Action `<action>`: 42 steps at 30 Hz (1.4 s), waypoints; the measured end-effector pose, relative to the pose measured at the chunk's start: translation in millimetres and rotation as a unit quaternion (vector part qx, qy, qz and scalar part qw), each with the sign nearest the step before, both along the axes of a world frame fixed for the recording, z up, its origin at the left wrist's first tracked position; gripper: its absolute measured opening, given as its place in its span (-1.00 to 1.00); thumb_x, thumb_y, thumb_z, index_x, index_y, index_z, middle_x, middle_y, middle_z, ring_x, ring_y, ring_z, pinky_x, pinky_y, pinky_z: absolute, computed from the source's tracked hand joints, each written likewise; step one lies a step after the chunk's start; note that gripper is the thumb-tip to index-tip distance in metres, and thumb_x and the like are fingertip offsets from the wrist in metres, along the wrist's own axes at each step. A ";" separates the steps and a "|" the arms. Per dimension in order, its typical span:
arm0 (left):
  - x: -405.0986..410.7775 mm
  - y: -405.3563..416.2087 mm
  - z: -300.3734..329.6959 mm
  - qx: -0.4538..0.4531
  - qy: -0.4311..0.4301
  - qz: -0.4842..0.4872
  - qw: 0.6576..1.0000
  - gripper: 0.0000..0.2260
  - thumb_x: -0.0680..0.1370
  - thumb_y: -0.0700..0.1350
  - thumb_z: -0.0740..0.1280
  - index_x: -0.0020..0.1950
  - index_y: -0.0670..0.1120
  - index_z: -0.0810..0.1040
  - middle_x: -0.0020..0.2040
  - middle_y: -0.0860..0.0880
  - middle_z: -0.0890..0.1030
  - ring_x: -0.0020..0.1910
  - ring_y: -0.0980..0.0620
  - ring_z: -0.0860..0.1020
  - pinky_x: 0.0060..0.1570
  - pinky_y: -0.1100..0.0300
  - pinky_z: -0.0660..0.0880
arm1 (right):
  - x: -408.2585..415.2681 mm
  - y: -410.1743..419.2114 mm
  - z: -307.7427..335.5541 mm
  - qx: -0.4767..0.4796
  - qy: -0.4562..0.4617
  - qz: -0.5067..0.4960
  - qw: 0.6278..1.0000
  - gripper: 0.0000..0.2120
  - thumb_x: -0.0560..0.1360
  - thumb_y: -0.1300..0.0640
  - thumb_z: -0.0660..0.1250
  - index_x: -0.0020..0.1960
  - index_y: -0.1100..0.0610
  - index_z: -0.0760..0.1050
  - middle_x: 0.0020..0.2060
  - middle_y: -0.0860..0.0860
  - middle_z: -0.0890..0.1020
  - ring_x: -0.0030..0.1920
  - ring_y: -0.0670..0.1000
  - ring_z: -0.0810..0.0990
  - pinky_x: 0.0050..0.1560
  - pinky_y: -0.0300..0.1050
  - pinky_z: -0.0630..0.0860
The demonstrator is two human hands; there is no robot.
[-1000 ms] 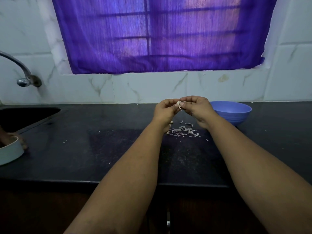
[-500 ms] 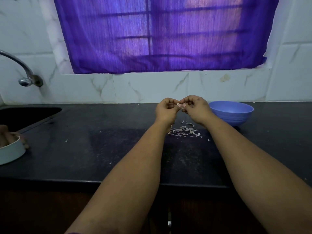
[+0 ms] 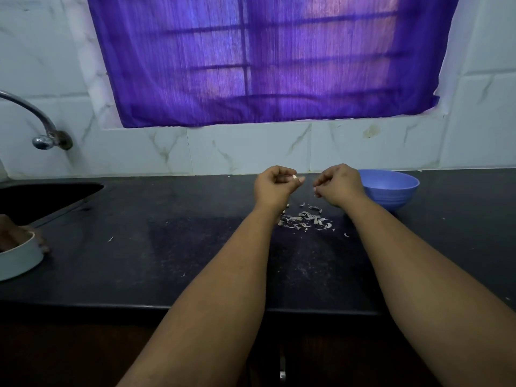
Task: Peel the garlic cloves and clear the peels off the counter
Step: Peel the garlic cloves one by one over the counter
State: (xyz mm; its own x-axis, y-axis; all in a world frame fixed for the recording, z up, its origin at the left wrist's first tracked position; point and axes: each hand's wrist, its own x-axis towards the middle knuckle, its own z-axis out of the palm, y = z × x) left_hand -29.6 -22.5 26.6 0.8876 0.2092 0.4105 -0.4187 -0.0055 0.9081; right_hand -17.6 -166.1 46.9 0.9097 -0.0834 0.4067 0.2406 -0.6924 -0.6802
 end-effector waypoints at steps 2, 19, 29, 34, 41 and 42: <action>-0.5 0.8 -0.2 0.014 0.003 0.008 1.000 -0.81 0.37 -0.28 0.54 -0.16 -0.09 0.57 -0.25 -0.04 0.58 -0.21 0.06 0.57 -0.10 0.09 0.60 | 0.4 2.5 0.8 -0.020 0.026 -0.006 0.999 -0.89 0.44 0.31 0.43 -0.16 0.11 0.65 -0.20 0.03 0.62 -0.16 -0.01 0.57 -0.21 -0.25 0.43; -0.5 1.1 0.2 0.100 -0.013 0.040 0.994 -0.75 0.36 -0.28 0.54 -0.07 -0.16 0.53 -0.30 -0.06 0.58 -0.27 0.06 0.58 -0.11 0.15 0.62 | -5.7 12.1 0.3 0.054 -0.051 0.126 0.989 -0.93 0.46 0.00 0.44 -0.17 -0.02 0.63 -0.35 -0.14 0.62 -0.29 -0.16 0.55 -0.12 -0.15 0.53; -2.1 2.6 1.3 0.119 -0.018 0.054 0.991 -0.71 0.33 -0.23 0.57 -0.03 -0.19 0.56 -0.31 -0.04 0.63 -0.28 0.07 0.62 -0.26 0.24 0.59 | -4.3 9.0 -0.6 0.087 -0.036 0.159 0.983 -0.90 0.44 0.07 0.48 -0.23 0.00 0.60 -0.31 -0.03 0.66 -0.20 -0.05 0.62 0.04 0.02 0.61; -2.2 -0.7 0.0 0.047 0.017 -0.014 0.999 -0.80 0.37 -0.23 0.55 -0.10 -0.24 0.60 -0.22 -0.07 0.66 -0.23 0.08 0.64 -0.11 0.19 0.62 | 2.2 8.7 -1.3 0.113 -0.036 0.121 0.985 -0.88 0.52 0.12 0.38 -0.20 0.02 0.53 -0.29 -0.01 0.64 -0.17 0.02 0.63 0.08 0.08 0.59; -7.2 -2.4 3.7 -0.054 0.055 -0.118 0.990 -0.96 0.49 -0.32 0.41 -0.09 -0.29 0.58 -0.22 -0.14 0.62 -0.39 0.15 0.61 -0.30 0.38 0.55 | -0.8 11.6 -0.5 0.208 0.020 0.189 0.960 -0.89 0.58 0.15 0.29 -0.12 0.09 0.51 -0.21 0.00 0.60 -0.20 -0.03 0.56 -0.12 -0.20 0.56; -6.7 -1.7 4.1 -0.054 0.053 -0.119 0.990 -0.95 0.49 -0.33 0.41 -0.08 -0.30 0.58 -0.22 -0.15 0.63 -0.39 0.14 0.61 -0.30 0.38 0.55 | -2.2 11.8 0.2 0.244 0.050 0.213 0.945 -0.86 0.60 0.16 0.26 -0.13 0.13 0.50 -0.21 0.02 0.60 -0.21 -0.05 0.56 -0.16 -0.26 0.52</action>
State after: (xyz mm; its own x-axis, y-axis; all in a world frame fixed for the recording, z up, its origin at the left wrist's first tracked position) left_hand -36.3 -24.2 30.7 0.9536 0.0267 0.2997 -0.2995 0.1823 0.9365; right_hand -19.8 -154.3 47.1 0.9352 0.1435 0.3236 0.3435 -0.1466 -0.9276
